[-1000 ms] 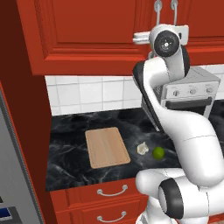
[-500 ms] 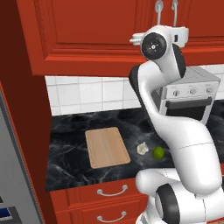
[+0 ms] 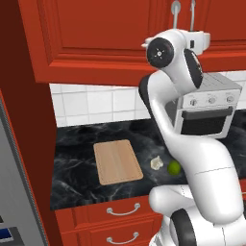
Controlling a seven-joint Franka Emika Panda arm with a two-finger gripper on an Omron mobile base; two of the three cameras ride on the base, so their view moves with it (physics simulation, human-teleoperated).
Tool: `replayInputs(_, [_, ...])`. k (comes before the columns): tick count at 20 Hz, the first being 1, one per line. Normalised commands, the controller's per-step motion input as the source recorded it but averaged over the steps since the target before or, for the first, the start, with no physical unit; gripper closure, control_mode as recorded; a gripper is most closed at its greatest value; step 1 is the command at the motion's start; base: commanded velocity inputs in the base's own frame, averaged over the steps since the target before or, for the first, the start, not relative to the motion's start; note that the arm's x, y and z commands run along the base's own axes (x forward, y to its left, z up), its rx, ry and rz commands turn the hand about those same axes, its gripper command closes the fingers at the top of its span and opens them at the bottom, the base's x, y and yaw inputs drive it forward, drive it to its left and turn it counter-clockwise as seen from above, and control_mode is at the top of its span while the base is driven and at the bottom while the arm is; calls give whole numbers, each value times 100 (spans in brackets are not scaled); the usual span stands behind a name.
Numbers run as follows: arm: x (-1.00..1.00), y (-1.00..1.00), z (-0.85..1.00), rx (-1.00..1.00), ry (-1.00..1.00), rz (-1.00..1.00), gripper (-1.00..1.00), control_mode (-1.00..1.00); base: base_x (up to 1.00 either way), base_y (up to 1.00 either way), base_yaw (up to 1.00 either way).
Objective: Open the cabinet. Place the bowl and condiment on the counter. Then place the lime and garlic on the cutting board.
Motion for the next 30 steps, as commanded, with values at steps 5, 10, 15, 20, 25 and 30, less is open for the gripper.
replayInputs(5, [-62,-1,37,2,0,-7,100,-100,0,0,0])
replayInputs(10, [-64,0,36,3,0,-6,100,-100,0,0,0])
replayInputs(15, [-64,0,23,3,0,-3,100,-100,0,0,0])
replayInputs(20, [-64,0,21,4,0,-1,100,-100,0,0,0])
replayInputs(25, [-63,0,20,3,-2,0,100,-100,0,0,0])
replayInputs(30, [-62,0,23,2,-3,0,100,-100,0,0,0])
